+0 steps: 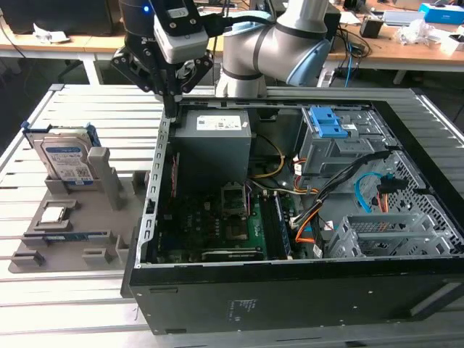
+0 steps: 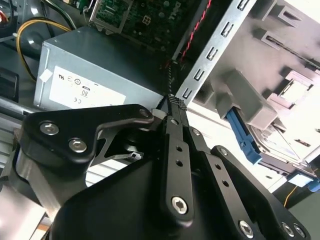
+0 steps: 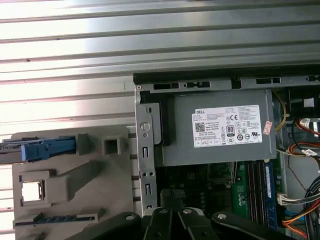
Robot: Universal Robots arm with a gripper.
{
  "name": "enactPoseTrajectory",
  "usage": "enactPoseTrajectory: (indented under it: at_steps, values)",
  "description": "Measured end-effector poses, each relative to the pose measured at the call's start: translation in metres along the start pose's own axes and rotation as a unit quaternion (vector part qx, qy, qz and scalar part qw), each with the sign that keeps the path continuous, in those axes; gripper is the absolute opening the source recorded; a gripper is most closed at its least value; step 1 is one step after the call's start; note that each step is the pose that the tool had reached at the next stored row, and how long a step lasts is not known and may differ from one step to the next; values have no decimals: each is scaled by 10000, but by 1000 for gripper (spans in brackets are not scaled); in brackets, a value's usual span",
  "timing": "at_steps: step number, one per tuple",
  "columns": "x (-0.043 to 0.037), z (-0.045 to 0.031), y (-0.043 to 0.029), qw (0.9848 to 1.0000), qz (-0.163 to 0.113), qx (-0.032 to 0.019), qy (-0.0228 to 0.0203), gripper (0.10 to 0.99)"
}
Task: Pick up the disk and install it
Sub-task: 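Reach for the disk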
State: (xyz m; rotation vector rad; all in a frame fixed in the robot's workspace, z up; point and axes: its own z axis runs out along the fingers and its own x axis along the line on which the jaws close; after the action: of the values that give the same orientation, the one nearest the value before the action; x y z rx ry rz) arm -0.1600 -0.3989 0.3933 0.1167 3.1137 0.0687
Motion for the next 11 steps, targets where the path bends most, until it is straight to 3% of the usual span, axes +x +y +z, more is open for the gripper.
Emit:
enactPoseTrajectory:
  at_steps: [11]
  values:
    - [298,-8,-22,10000,-1,0,0,106]
